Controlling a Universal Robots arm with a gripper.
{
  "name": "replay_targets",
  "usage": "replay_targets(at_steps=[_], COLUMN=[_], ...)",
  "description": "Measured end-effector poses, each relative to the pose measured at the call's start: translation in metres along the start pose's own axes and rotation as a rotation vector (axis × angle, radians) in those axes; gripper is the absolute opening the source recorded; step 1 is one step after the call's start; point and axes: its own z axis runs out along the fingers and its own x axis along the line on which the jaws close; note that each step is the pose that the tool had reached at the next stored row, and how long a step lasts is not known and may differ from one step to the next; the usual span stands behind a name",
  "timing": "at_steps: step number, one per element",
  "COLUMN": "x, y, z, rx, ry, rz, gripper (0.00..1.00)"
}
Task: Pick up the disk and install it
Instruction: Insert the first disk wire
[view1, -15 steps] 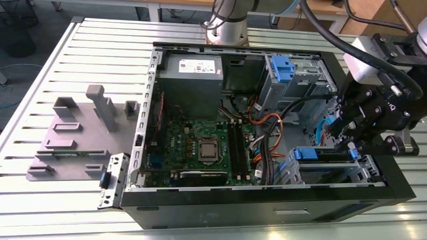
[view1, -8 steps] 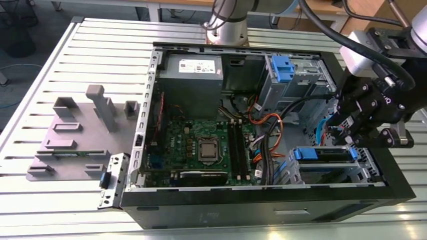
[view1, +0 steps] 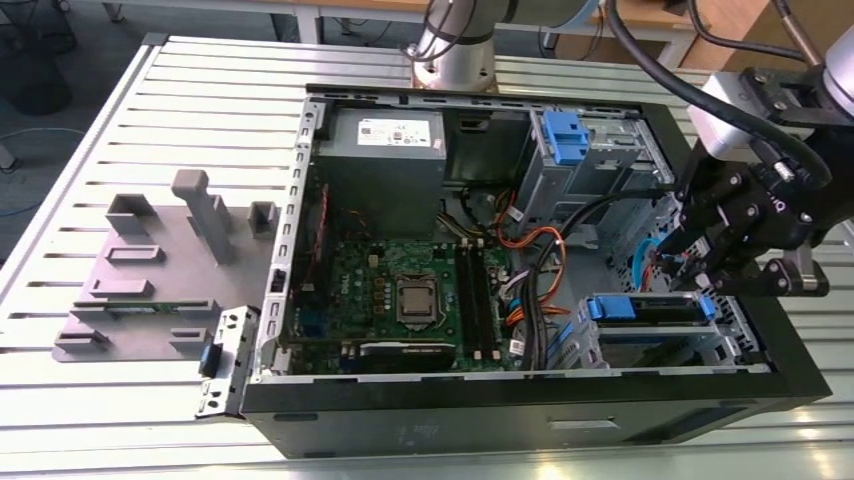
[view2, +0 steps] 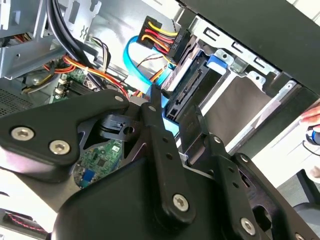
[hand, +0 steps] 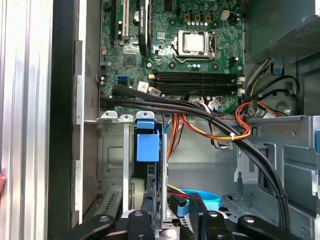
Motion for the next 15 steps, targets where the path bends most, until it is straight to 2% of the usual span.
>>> replay_targets(at_steps=[7,15], x=[0.0004,0.0004], y=[-0.0003,-0.0004], z=[0.0054,0.0063], rx=[0.0002,0.0002], ry=[0.0008,0.001], rz=[0.003,0.003], gripper=[0.42,0.42])
